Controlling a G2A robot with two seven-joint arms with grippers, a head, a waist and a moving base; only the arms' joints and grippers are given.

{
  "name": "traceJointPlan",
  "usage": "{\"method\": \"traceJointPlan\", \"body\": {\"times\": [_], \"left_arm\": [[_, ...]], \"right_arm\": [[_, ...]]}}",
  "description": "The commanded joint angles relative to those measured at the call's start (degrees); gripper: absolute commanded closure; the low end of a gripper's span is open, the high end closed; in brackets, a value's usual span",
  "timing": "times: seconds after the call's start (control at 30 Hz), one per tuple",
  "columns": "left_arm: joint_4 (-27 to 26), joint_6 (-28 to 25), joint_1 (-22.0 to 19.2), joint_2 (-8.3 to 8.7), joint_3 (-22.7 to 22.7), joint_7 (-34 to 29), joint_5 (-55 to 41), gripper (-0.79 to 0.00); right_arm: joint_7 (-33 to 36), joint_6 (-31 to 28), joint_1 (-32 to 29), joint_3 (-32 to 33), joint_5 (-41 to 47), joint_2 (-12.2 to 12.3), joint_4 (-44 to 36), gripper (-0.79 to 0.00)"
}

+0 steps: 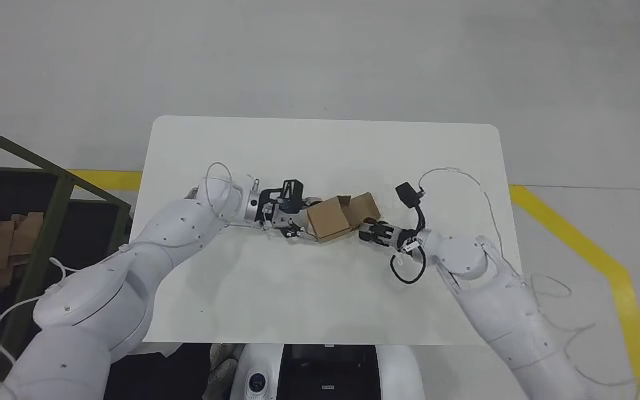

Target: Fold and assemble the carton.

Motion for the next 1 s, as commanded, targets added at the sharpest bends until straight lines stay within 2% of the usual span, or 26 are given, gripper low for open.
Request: {"method": "traceJointPlan", "body": {"times": [0.0,0.13,0.33,0.5,0.6,0.97], "left_arm": [[0.0,0.0,0.1,0.01,0.1,0.0,0.1,-0.613],[-0.1,0.1,0.2,-0.02,0.1,0.1,0.3,-0.613],[0.0,0.3,0.3,0.00,0.1,0.3,0.4,-0.634],[0.0,0.4,0.4,0.16,0.2,0.4,0.3,-0.690],[0.1,0.4,0.5,0.29,0.2,0.4,0.2,-0.785],[1.1,1.3,2.4,1.11,-0.4,1.3,-1.5,-0.785]], "right_arm": [[-0.7,-0.2,-0.9,1.0,-0.1,0.2,-1.1,0.000],[-2.1,-1.6,-0.9,1.7,0.1,0.2,-1.4,0.000],[-3.0,-5.2,2.0,-0.4,0.6,-0.6,2.5,0.000],[-3.7,-7.7,4.6,-2.2,0.7,-1.4,7.0,0.000],[-2.4,-7.9,5.6,-3.0,0.8,-1.7,8.2,0.000],[2.0,-6.2,3.9,-3.6,0.5,-1.5,5.2,0.000]]}}
